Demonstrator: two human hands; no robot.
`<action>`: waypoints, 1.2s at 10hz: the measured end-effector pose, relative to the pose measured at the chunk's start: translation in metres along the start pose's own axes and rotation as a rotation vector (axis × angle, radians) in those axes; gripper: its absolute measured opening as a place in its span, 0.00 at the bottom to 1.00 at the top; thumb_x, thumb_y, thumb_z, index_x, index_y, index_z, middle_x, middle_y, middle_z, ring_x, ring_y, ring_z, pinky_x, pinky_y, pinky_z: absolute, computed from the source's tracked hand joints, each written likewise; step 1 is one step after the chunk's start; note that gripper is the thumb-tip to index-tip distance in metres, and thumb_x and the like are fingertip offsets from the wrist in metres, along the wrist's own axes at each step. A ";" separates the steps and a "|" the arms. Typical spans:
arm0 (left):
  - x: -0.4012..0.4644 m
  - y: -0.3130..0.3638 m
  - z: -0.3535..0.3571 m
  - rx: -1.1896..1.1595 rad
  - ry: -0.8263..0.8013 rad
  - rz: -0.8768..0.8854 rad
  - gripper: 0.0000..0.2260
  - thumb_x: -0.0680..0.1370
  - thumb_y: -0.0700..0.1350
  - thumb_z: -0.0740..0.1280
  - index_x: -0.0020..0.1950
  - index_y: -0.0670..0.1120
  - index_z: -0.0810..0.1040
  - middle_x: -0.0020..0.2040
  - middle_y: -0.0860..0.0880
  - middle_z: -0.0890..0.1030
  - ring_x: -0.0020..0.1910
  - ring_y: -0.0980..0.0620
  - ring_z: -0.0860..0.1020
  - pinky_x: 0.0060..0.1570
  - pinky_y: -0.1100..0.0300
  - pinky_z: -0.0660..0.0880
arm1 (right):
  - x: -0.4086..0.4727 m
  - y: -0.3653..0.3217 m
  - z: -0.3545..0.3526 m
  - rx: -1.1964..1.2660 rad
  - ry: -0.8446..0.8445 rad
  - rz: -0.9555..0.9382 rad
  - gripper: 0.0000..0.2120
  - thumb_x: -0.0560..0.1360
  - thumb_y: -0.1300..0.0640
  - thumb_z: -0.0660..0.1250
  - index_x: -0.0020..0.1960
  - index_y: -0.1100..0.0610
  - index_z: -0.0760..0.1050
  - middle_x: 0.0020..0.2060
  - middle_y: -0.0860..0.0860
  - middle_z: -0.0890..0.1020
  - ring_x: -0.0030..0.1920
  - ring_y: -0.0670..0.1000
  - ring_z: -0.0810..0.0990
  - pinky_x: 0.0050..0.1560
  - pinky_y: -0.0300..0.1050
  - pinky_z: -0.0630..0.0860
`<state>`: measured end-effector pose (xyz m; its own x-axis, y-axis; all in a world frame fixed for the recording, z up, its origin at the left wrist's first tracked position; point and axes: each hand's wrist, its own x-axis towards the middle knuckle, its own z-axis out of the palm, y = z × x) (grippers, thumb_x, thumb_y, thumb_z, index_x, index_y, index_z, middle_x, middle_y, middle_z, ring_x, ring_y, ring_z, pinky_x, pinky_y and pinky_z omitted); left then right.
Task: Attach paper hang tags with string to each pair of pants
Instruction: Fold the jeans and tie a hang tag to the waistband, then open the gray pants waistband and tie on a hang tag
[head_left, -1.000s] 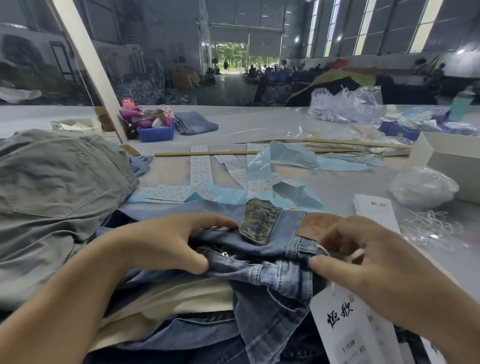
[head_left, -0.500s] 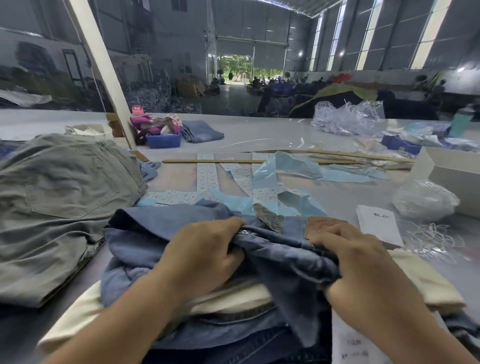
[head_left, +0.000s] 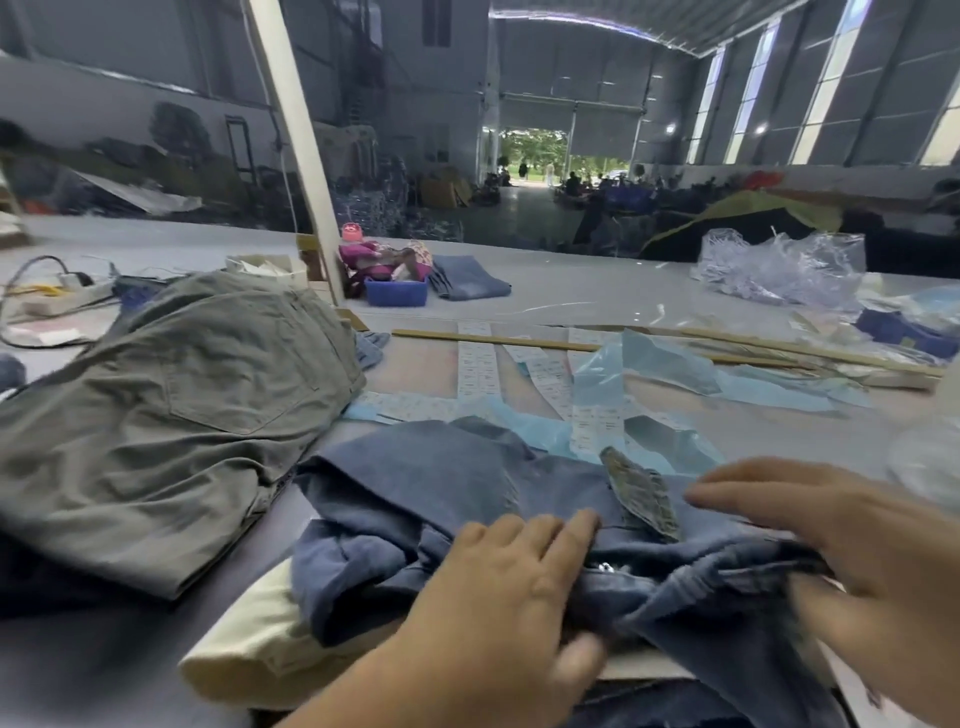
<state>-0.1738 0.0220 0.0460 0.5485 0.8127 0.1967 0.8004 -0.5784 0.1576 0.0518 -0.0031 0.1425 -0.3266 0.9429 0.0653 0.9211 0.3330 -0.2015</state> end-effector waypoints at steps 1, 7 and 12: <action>0.006 -0.022 -0.024 -0.296 -0.094 0.000 0.27 0.77 0.66 0.52 0.74 0.58 0.62 0.69 0.57 0.71 0.66 0.56 0.68 0.65 0.53 0.65 | 0.031 -0.043 -0.010 0.111 -0.167 -0.178 0.24 0.61 0.37 0.56 0.51 0.12 0.59 0.59 0.17 0.64 0.60 0.24 0.68 0.58 0.24 0.66; -0.033 -0.325 -0.048 0.264 0.121 -1.254 0.32 0.75 0.68 0.58 0.70 0.47 0.63 0.71 0.43 0.64 0.69 0.42 0.64 0.64 0.45 0.65 | 0.296 -0.236 0.108 -0.093 -0.389 -0.322 0.16 0.79 0.51 0.64 0.60 0.62 0.74 0.56 0.60 0.77 0.55 0.61 0.77 0.50 0.50 0.74; -0.052 -0.335 -0.038 0.198 0.800 -0.821 0.07 0.76 0.39 0.70 0.39 0.44 0.74 0.31 0.44 0.79 0.29 0.39 0.78 0.25 0.57 0.66 | 0.376 -0.276 0.190 0.392 -0.037 -0.130 0.33 0.76 0.50 0.61 0.76 0.57 0.51 0.72 0.57 0.56 0.70 0.61 0.60 0.70 0.54 0.63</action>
<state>-0.4799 0.1707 0.0199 -0.4055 0.6201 0.6716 0.9067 0.1799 0.3814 -0.3653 0.2582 0.0364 -0.4493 0.8897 0.0811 0.7235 0.4156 -0.5511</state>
